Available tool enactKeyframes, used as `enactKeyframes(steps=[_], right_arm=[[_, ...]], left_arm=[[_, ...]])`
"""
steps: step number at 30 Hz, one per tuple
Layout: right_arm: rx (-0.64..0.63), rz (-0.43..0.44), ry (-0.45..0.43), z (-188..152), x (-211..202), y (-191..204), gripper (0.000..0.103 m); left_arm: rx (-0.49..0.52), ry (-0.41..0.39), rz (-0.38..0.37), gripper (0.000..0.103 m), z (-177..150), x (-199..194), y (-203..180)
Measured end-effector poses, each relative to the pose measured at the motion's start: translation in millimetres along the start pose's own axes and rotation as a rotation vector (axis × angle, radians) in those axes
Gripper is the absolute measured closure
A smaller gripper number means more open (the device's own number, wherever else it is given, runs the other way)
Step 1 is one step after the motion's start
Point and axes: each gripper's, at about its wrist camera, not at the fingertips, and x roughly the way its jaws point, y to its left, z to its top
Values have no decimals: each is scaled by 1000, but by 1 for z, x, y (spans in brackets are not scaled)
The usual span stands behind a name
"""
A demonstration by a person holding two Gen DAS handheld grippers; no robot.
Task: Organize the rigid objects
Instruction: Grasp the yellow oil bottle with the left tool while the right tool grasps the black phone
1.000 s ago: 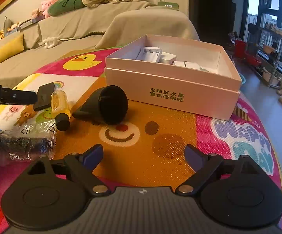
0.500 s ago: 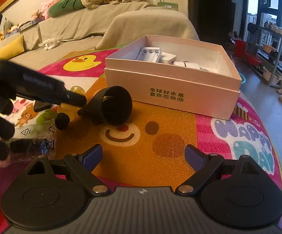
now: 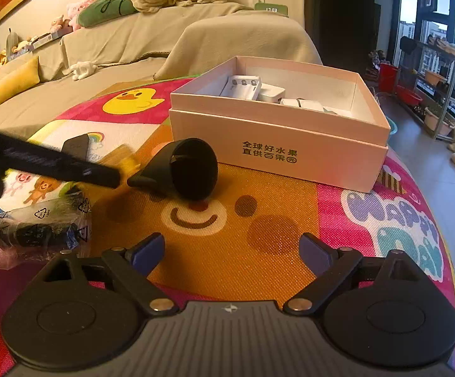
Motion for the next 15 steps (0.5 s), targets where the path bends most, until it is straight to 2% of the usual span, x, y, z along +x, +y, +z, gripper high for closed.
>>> enactKeyframes(steps=[3,5,7,10,11,13,15], right_arm=[[-4,-4,2,0,0,2,10],[-6,-9,5,1,1,3,9],[-6,-12,9,1,2,3,8],[-16,-16,12,2,3,5,7],[-22,-20,10,2,3,6,7],[-37,-3,-19,2,-3,11,7],[-29,41,-89,6,-15,20,7]], left_arm=[[-55,-13,-43,71,-19,-24,23],[-89,-30,-42,71,-34,-43,39],[-104,-64,17,71,-45,-60,51],[-141,-145,157,71,-61,-82,73],[-176,-167,162,71,-65,-85,81],[-260,-202,110,71,-71,-89,97],[-269,-232,94,71,-75,-88,99]])
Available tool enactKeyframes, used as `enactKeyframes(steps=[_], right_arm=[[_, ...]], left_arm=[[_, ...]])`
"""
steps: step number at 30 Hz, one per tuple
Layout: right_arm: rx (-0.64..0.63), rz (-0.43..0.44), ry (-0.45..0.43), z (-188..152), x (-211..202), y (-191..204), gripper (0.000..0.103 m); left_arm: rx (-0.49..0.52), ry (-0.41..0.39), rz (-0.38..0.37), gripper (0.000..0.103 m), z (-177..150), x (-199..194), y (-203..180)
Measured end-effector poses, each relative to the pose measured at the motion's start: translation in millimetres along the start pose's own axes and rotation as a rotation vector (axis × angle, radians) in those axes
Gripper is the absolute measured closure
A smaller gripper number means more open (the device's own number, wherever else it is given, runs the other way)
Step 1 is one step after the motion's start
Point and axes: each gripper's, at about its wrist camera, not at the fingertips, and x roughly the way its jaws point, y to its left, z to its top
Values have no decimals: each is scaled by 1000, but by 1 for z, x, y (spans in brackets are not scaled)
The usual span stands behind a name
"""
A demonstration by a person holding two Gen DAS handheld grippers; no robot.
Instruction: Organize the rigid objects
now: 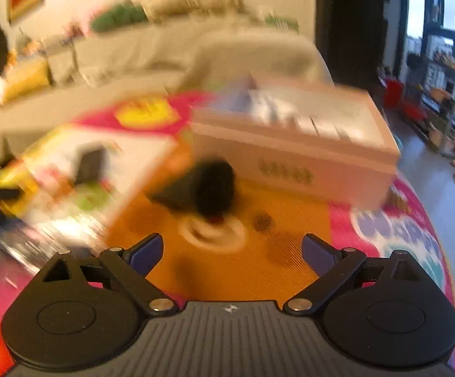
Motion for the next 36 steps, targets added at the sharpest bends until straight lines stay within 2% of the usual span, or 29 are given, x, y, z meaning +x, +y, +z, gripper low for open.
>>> enactKeyframes(steps=[3,8,12,14,16,20,23,26,28,31,33,34,35,36], right_arm=[[-50,102,-38,23,-6,34,15],[-192,231,64,58,35,101,40],[-227,213,146,73,87,140,41],[-198,216,196,75,105,143,51],[-202,213,188,73,102,144,65],[-244,257,191,55,72,133,65],[-273,230,185,33,42,114,65],[-266,187,178,19,19,85,65],[-255,126,166,14,11,66,64],[-227,86,164,9,4,44,63],[-270,18,133,4,-3,44,49],[-289,-2,113,1,-7,45,32],[-288,1,89,-1,-14,45,26],[-273,27,68,-1,-21,45,26]], left_arm=[[37,-30,13,71,-5,1,-6],[10,-46,-2,71,-7,2,-1],[-23,-51,-25,71,-8,0,5],[-32,-53,-32,71,-9,0,7],[-41,-54,-39,71,-10,-2,8],[-33,-54,-32,71,-10,-3,6],[10,-43,-15,71,-10,-2,-4],[24,-15,-58,71,-12,5,-15],[54,3,-81,71,-14,10,-26],[83,21,-110,71,-17,18,-40],[76,22,-112,71,-18,22,-44],[69,22,-113,71,-18,23,-45],[59,21,-117,70,-18,23,-44],[51,21,-123,70,-19,24,-42]])
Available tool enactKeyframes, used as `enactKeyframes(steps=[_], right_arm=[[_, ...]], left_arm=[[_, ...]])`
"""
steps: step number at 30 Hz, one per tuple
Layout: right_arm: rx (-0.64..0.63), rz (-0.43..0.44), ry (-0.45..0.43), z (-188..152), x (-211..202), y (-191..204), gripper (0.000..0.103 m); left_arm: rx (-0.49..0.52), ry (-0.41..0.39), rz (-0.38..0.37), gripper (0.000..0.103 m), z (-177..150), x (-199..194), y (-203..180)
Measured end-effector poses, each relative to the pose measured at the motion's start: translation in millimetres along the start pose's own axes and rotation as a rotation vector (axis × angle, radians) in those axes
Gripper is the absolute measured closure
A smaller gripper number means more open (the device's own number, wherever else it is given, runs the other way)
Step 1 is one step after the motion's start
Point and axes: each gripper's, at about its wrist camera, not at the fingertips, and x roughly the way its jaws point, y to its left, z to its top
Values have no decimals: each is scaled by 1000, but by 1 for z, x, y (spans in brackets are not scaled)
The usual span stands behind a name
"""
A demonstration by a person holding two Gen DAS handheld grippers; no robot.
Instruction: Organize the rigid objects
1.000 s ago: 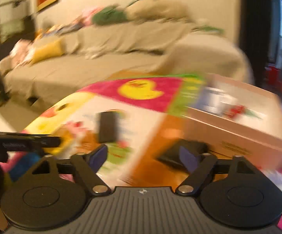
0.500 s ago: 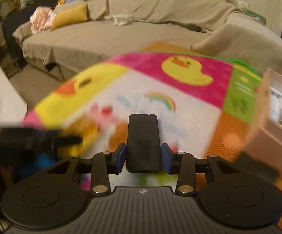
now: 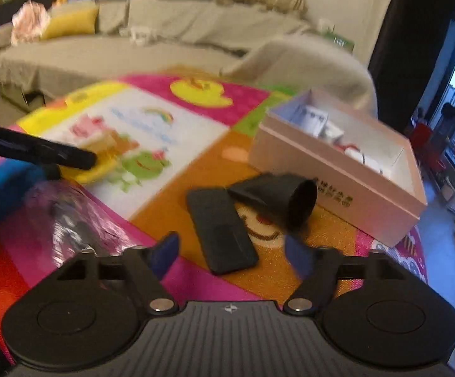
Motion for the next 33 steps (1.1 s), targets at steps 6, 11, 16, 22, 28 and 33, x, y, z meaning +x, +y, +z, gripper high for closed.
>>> enactKeyframes(steps=[6,11,16,22,28,33], right_arm=[[14,286,-5,-2,-24,19,21],[-159,181,23,-15,-21,40,20],[-153,-177,1,-18,-6,17,20],[50,119,-15,-13,-19,-2,18],[-9,179,-72,2,-13,35,3],[11,105,-14,6,20,48,3]], left_arm=[[-34,-5,-21,70,0,0,5],[-19,-3,-13,71,-2,-2,1],[-45,14,-62,71,-6,-3,-1],[-26,23,-74,71,-8,-1,-4],[-40,20,-80,70,-9,-1,-2],[-33,13,-67,71,-10,-2,-5]])
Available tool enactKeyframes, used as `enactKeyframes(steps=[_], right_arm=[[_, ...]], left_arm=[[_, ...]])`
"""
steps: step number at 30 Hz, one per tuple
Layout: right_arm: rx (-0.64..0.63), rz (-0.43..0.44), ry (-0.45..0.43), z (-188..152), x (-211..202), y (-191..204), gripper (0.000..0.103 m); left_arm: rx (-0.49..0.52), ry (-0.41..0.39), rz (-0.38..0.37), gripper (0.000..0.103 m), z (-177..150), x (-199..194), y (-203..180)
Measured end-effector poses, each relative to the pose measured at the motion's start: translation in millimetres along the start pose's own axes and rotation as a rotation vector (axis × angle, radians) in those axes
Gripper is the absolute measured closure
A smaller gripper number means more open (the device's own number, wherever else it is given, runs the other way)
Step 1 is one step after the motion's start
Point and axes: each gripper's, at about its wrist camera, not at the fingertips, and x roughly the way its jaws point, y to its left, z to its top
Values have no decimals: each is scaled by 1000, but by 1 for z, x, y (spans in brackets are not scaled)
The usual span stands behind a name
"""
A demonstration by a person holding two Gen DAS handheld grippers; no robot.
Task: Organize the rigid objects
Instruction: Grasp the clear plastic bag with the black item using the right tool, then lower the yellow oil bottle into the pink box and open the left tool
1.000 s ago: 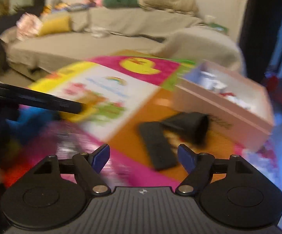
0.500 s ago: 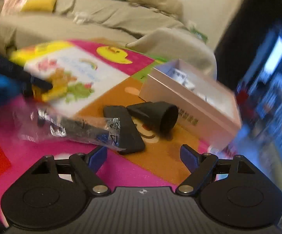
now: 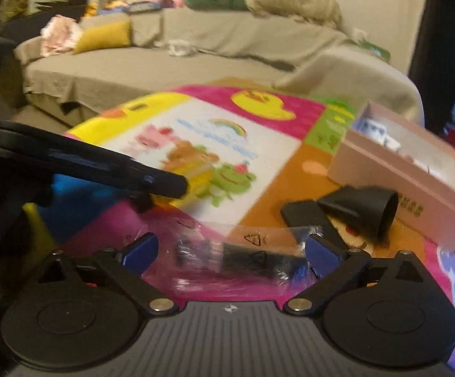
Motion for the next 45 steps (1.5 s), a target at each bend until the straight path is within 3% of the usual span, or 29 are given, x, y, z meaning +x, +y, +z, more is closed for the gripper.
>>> enactKeyframes(steps=[4,6,8,11,13,15,16,17,19,22,27,33,35,39,45], right_arm=[[100,47,23,-2,2,-13,6],[92,54,24,-4,-2,-14,19],[55,70,18,-5,-12,-12,43],[-2,35,-5,-6,-27,-8,61],[-8,19,-15,-7,-35,-11,63],[6,30,-18,-10,-39,-18,63],[22,37,-14,-12,-39,-22,55],[43,33,-12,-14,-39,-25,35],[91,-1,-23,-20,-38,-30,11],[113,-64,-37,-28,-34,-33,8],[149,-58,-5,-26,-20,-38,0],[232,-44,46,-22,-6,-46,0],[225,-42,31,-24,-9,-45,11],[179,-43,4,-23,-25,-46,11],[168,-125,-101,-22,-66,-68,11]], left_arm=[[16,3,11,71,0,0,-4],[61,20,21,71,2,3,-10],[155,41,59,70,3,6,-23],[295,61,142,70,1,13,-43],[367,69,177,71,-3,16,-54],[410,77,178,71,-6,17,-59],[413,80,172,71,-7,17,-60],[413,82,170,71,-8,16,-60],[416,81,173,71,-11,15,-60],[440,78,184,71,-16,13,-64],[436,59,194,70,-21,11,-65],[409,26,158,71,-24,6,-59],[404,25,162,71,-24,6,-59],[399,48,152,71,-18,4,-61],[426,45,96,71,15,-12,-75]])
